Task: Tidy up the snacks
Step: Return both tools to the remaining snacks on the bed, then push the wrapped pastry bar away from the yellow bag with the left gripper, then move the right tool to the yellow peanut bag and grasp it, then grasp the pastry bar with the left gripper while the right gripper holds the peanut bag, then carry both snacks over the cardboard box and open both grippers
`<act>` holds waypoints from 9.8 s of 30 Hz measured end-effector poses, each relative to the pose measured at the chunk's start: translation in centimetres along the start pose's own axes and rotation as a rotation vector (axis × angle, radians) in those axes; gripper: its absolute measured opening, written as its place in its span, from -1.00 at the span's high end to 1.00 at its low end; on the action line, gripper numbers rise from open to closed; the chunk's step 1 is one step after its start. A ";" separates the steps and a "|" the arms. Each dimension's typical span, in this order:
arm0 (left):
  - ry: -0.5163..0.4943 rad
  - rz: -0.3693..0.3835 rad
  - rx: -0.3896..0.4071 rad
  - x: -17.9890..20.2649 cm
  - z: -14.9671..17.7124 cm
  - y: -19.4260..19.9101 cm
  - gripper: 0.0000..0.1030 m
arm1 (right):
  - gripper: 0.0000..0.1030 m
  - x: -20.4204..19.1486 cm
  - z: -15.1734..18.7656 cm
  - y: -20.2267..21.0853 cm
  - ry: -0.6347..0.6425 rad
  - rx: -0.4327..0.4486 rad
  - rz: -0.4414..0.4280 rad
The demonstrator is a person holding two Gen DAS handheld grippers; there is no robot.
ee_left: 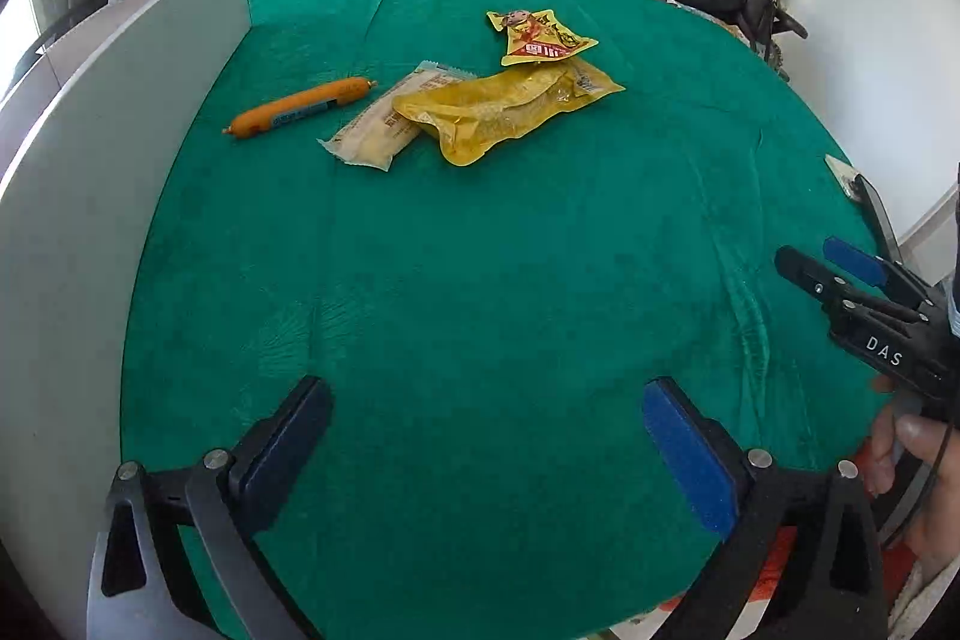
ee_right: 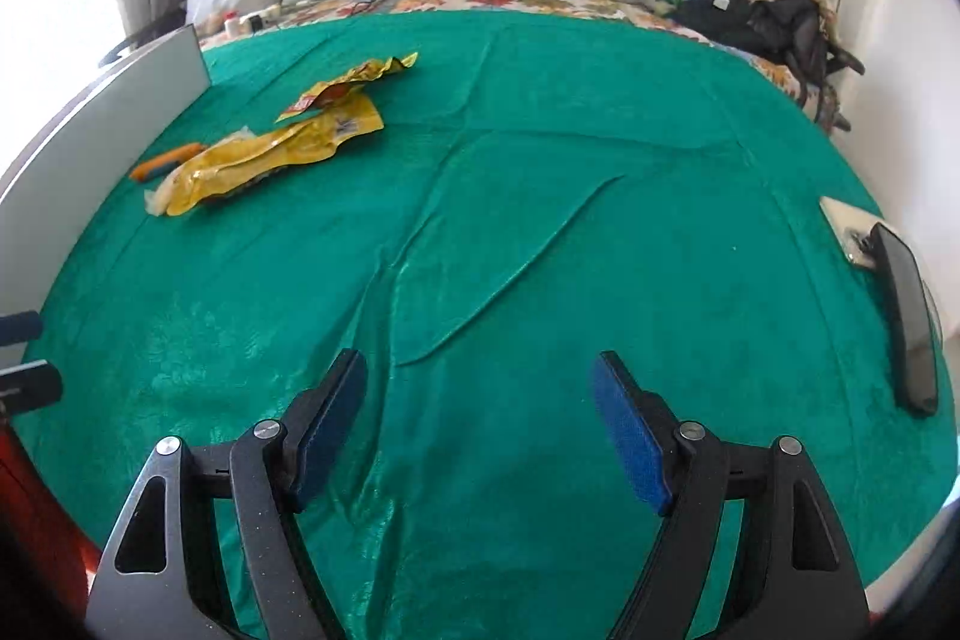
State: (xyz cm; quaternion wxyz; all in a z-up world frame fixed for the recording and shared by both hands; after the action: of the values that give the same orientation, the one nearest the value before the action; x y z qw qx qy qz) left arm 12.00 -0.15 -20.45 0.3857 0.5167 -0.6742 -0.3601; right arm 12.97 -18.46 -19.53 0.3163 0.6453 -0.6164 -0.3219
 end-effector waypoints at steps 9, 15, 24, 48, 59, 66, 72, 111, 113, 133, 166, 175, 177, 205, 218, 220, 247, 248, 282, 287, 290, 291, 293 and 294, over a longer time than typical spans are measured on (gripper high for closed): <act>-0.057 -0.114 0.074 -0.5 -3.5 -4.0 -1.00 | -0.55 2.7 -0.3 -3.0 -0.033 -0.029 0.026; -0.050 -0.119 0.103 -0.9 -3.6 -4.2 -1.00 | -0.69 3.7 -0.5 -3.3 -0.065 -0.024 0.036; -0.050 -0.119 0.104 -0.9 -3.7 -4.1 -1.00 | -0.78 3.6 -0.6 -3.5 -0.073 -0.029 0.038; -0.049 -0.120 0.104 -0.9 -3.6 -4.1 -1.00 | -0.79 4.2 -0.5 -3.5 -0.082 -0.026 0.046; -0.048 -0.123 0.105 -0.9 -3.6 -3.9 -1.00 | -0.80 4.1 -0.5 -3.5 -0.082 -0.026 0.047; -0.042 -0.123 0.106 -1.1 -3.7 -3.8 -1.00 | -0.80 4.4 -0.3 -3.6 -0.085 -0.028 0.051; -0.039 -0.122 0.108 -1.2 -3.6 -3.8 -1.00 | -0.80 4.3 -0.3 -3.6 -0.084 -0.029 0.053; 0.002 -0.116 -0.105 -4.9 -9.0 -4.2 0.53 | -0.82 4.0 -0.4 -3.5 -0.084 -0.028 0.051; 0.026 -0.110 -0.111 -4.9 -6.5 -3.0 0.53 | -0.82 4.0 -0.4 -3.5 -0.084 -0.028 0.051; -0.040 -0.131 0.044 -5.0 -3.8 -3.4 -1.00 | -0.82 4.0 -0.3 -3.4 -0.087 -0.028 0.055; -0.055 -0.122 0.095 -5.1 -3.6 -3.2 -1.00 | -0.91 -2.8 -6.0 -4.5 -0.252 -0.222 -0.188; -0.055 -0.121 0.095 -5.1 -3.6 -3.2 -1.00 | -0.91 -11.8 -10.8 -9.7 -0.294 -0.366 -0.136; -0.055 -0.121 0.095 -5.1 -3.6 -3.2 -1.00 | -0.91 -12.0 -10.9 -10.7 -0.310 -0.391 -0.078; -0.054 -0.122 0.097 -5.1 -3.5 -3.1 -1.00 | -0.50 2.2 -1.3 -0.3 -0.003 -0.015 -0.217; -0.055 -0.122 0.098 -5.2 -3.5 -3.1 -1.00 | -0.50 7.5 3.1 0.5 -0.134 0.077 0.073; -0.054 -0.122 0.097 -5.2 -3.5 -3.1 -1.00 | -0.49 7.8 3.2 0.4 -0.136 0.072 0.072; -0.054 -0.121 0.099 -5.2 -3.4 -3.1 -1.00 | -0.54 7.7 3.2 0.1 -0.149 0.062 0.073; -0.054 -0.121 0.099 -5.2 -3.4 -3.1 -1.00 | -0.54 7.8 2.9 0.1 -0.178 0.050 0.068; 0.240 0.326 0.124 -4.9 -2.4 6.6 0.66 | 0.14 -2.5 0.1 1.2 -0.449 -0.228 -0.470; 0.237 0.314 0.210 -7.2 -3.3 12.7 0.66 | 0.14 -8.7 -3.5 4.3 -0.348 -0.181 -0.561; 0.255 0.253 0.274 -10.8 -3.5 16.2 0.66 | 0.14 -14.9 -5.3 6.7 -0.221 -0.167 -0.627; 0.265 0.225 0.291 -12.3 -3.5 17.2 0.66 | 0.14 -17.2 -5.9 7.4 -0.179 -0.167 -0.652; 0.286 0.147 0.317 -15.8 -3.5 18.9 0.66 | 0.14 -21.9 -6.9 8.7 -0.093 -0.164 -0.696; 0.302 0.109 0.326 -17.7 -3.3 19.5 0.66 | 0.14 -24.3 -7.4 9.3 -0.050 -0.160 -0.715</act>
State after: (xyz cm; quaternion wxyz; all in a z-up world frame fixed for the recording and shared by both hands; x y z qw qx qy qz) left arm 9.80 20.85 -4.35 0.4123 0.5832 -0.6850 -0.1438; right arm 12.67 5.53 -7.03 0.2180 0.7851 -0.3321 -0.4751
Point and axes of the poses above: each gripper's, at about its wrist camera, not at the fingertips, and y roughly against the way its jaws point, x to its right, z to its underside, the point moved 7 cm from there along -y, roughly the way its jaws point, and after that the axes turned 3 degrees about -x, right-handed, at the moved point
